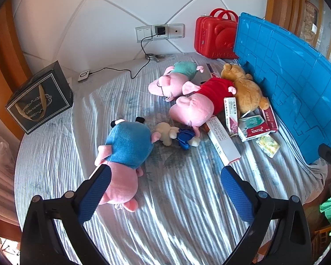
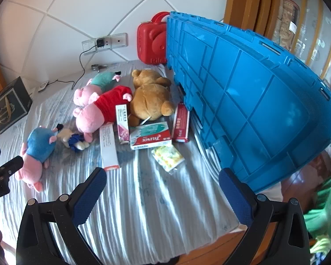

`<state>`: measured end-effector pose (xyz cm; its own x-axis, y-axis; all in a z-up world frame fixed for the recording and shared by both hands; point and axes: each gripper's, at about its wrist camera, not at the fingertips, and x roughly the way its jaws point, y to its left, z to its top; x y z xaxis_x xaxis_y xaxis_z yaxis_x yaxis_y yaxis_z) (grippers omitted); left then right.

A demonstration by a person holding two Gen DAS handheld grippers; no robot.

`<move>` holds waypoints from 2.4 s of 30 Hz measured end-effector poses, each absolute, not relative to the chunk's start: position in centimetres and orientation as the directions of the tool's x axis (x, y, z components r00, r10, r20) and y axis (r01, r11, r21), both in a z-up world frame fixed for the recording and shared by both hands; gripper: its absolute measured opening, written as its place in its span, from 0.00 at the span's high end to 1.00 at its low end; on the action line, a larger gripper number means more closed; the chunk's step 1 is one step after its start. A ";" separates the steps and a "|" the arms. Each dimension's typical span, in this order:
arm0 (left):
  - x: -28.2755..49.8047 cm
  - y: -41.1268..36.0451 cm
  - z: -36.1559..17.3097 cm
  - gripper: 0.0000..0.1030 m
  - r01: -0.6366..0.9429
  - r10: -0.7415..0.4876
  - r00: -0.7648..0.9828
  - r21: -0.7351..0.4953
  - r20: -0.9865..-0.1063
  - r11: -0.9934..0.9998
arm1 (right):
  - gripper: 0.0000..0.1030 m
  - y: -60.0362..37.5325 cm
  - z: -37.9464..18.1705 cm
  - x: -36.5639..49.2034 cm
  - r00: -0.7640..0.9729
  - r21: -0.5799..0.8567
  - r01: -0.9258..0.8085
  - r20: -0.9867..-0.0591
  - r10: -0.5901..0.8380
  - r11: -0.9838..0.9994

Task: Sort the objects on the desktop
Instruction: 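Grasp the blue-and-pink pig with the left tool while the right tool grasps the white box, then carry the pig and white box into the blue bin and release both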

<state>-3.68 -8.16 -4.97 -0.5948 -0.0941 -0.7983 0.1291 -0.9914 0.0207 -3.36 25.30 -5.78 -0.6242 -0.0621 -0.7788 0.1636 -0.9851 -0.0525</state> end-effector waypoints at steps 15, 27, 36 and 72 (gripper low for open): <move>-8.7 -16.5 -11.4 0.02 0.204 -0.187 -0.433 0.106 -0.882 -0.973 | 0.00 23.7 -13.6 -10.0 -0.435 -0.035 0.193 -0.899 -0.053 -0.981; -12.5 -17.3 -16.6 0.11 0.190 -0.156 -0.285 0.104 -0.946 -0.976 | 0.00 15.9 -19.0 -15.8 -0.305 -0.010 0.342 -0.947 -0.101 -0.940; -13.5 -17.1 -18.2 0.22 0.187 -0.098 -0.265 0.048 -0.959 -0.981 | 0.25 12.4 -23.5 -19.2 -0.204 0.015 0.386 -0.974 -0.101 -0.922; -9.9 10.2 13.0 0.36 -0.244 0.224 -0.830 -0.028 -0.512 -0.969 | 0.61 33.1 8.6 -7.1 -0.777 0.044 0.262 -0.583 -0.238 -0.964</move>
<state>-9.93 10.25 12.97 -0.8295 0.2235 -0.5118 -0.2440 -0.9694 -0.0278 -7.13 33.06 8.57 -0.7767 -0.2375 -0.5834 0.2620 -0.9641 0.0437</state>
